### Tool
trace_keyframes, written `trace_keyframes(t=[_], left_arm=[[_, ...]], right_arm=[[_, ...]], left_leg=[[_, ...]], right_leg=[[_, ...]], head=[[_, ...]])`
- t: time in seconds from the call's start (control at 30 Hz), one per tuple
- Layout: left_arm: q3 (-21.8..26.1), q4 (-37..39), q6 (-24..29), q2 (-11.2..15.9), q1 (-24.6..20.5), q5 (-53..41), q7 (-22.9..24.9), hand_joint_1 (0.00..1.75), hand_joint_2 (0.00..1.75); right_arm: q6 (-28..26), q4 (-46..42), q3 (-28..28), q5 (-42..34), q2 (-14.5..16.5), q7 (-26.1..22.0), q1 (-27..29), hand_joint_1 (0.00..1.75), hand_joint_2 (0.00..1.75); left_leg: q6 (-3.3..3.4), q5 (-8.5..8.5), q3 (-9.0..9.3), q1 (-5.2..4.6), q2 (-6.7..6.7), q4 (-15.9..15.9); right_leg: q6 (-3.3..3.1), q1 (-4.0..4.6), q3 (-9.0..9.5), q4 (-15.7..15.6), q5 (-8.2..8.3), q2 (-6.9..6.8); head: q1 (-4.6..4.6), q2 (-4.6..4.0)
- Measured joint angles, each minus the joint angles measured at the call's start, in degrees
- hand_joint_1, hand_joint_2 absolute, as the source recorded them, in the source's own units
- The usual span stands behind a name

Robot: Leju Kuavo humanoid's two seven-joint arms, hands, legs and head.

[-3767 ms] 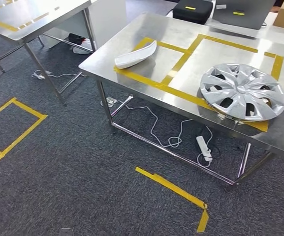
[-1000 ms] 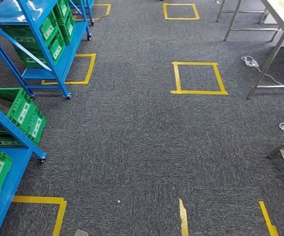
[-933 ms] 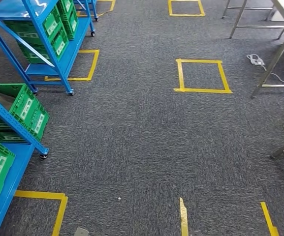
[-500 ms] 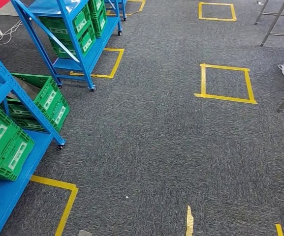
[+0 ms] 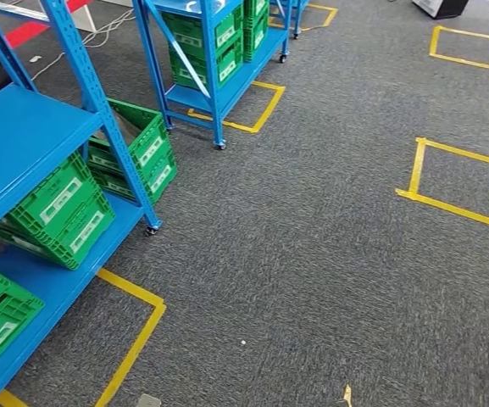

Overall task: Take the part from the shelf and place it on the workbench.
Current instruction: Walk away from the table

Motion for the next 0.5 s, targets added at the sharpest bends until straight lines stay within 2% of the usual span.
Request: trace_keyframes(t=[0.03, 0.07, 0.13, 0.17, 0.2, 0.27, 0.3, 0.33, 0.37, 0.4, 0.43, 0.47, 0.5], left_arm=[[0.00, 0.01, 0.02, -0.01, -0.05, -0.05, 0.00, 0.00, 0.00], [0.00, 0.01, 0.03, -0.01, -0.04, -0.07, 0.00, 0.00, 0.00], [0.00, 0.01, 0.07, -0.01, 0.17, -0.08, 0.00, 0.00, 0.00], [0.00, 0.01, 0.08, -0.01, 0.27, -0.08, 0.00, 0.00, 0.00], [0.00, 0.01, 0.09, -0.01, 0.29, -0.08, 0.00, 0.00, 0.00], [0.00, 0.01, 0.10, -0.01, 0.20, -0.08, 0.00, 0.00, 0.00], [0.00, 0.01, 0.10, 0.00, 0.18, -0.08, 0.00, 0.00, 0.00], [0.00, 0.01, 0.10, 0.00, 0.21, -0.08, 0.00, 0.00, 0.00], [0.00, 0.01, 0.10, 0.01, 0.27, -0.08, 0.00, 0.00, 0.00], [0.00, 0.01, 0.10, 0.02, 0.34, -0.08, 0.00, 0.00, 0.00], [0.00, 0.01, 0.10, 0.03, 0.37, -0.11, 0.00, 0.00, 0.00], [0.00, 0.01, 0.11, 0.04, 0.37, -0.15, 0.01, 0.00, 0.00], [0.00, 0.01, 0.14, 0.02, 0.33, -0.20, 0.01, 0.00, 0.00]], right_arm=[[0.00, 0.00, 0.00, 0.01, 0.00, -0.01, 0.00, 0.00, 0.00], [-0.01, 0.01, 0.00, 0.01, 0.00, -0.01, -0.02, 0.00, 0.00], [-0.04, -0.01, -0.01, 0.02, 0.01, -0.01, -0.07, 0.00, 0.00], [-0.06, -0.01, -0.02, 0.02, 0.01, -0.02, -0.08, 0.00, 0.00], [-0.08, -0.01, -0.02, 0.03, 0.02, -0.02, -0.06, 0.00, 0.00], [-0.09, -0.01, -0.02, 0.05, 0.02, -0.03, 0.04, 0.00, 0.00], [-0.09, -0.01, -0.03, 0.05, 0.02, -0.03, 0.07, 0.00, 0.00], [-0.09, -0.01, -0.03, 0.05, 0.02, -0.03, 0.08, 0.00, 0.00], [-0.09, 0.00, -0.04, 0.04, 0.02, -0.03, 0.05, 0.00, 0.00], [-0.09, 0.00, -0.04, 0.04, 0.02, -0.03, 0.00, 0.00, 0.00], [-0.09, 0.00, -0.04, 0.05, 0.02, -0.03, -0.03, 0.00, 0.00], [-0.09, -0.01, -0.04, 0.05, 0.02, -0.03, -0.02, 0.00, 0.00], [-0.09, -0.01, -0.04, 0.06, 0.02, -0.04, -0.01, 0.00, 0.00]], left_leg=[[-0.34, 0.01, -0.28, 0.02, -0.65, 0.16], [-0.71, 0.11, -0.60, 0.06, -1.26, 0.26], [-1.40, 0.20, -1.04, 0.27, -1.98, 0.31], [-1.72, -0.25, -1.29, 0.24, -1.14, 0.88], [-2.03, -1.28, -1.97, 0.19, 0.27, 2.47], [-2.55, -4.66, -4.91, 0.16, 3.48, 9.05], [-2.76, -6.21, -6.78, 0.28, 4.14, 12.99], [-2.93, -6.93, -8.14, 0.42, 4.41, 15.80], [-3.06, -6.57, -8.62, 0.57, 4.59, 16.68], [-3.15, -5.12, -7.98, 0.71, 4.87, 15.27], [-3.18, -2.94, -6.44, 0.80, 5.54, 12.01], [-3.16, -1.17, -4.61, 0.71, 6.95, 8.33], [-2.96, -0.09, -2.96, 0.53, 8.33, 5.03]], right_leg=[[-0.18, -0.10, 0.99, -2.06, 0.39, 0.99], [-0.41, -0.11, 1.43, -2.80, 0.11, 1.41], [-1.05, -0.06, 1.92, -3.21, 0.12, 0.33], [-1.40, -0.09, 2.11, -3.45, 0.21, -0.34], [-1.77, -0.12, 2.35, -3.71, 0.27, -1.15], [-2.35, -0.04, 2.78, -3.96, 0.07, -2.96], [-2.49, 0.02, 2.94, -3.96, -0.11, -3.92], [-2.55, 0.05, 3.11, -3.95, -0.31, -4.83], [-2.53, 0.05, 3.31, -3.95, -0.54, -5.68], [-2.42, 0.03, 3.59, -3.94, -0.80, -6.43], [-2.20, 0.02, 3.95, -3.93, -1.12, -7.11], [-1.87, 0.07, 4.24, -3.95, -1.50, -7.74], [-1.49, 0.22, 4.43, -3.87, -1.94, -8.31]], head=[[0.02, 0.00], [0.07, 0.00], [0.07, 0.00], [-0.01, 0.00], [-0.15, 0.00], [-0.40, 0.00], [-0.41, 0.00], [-0.40, 0.00], [-0.41, 0.00], [-0.41, 0.00], [-0.42, 0.00], [-0.42, 0.00], [-0.48, 0.01]])
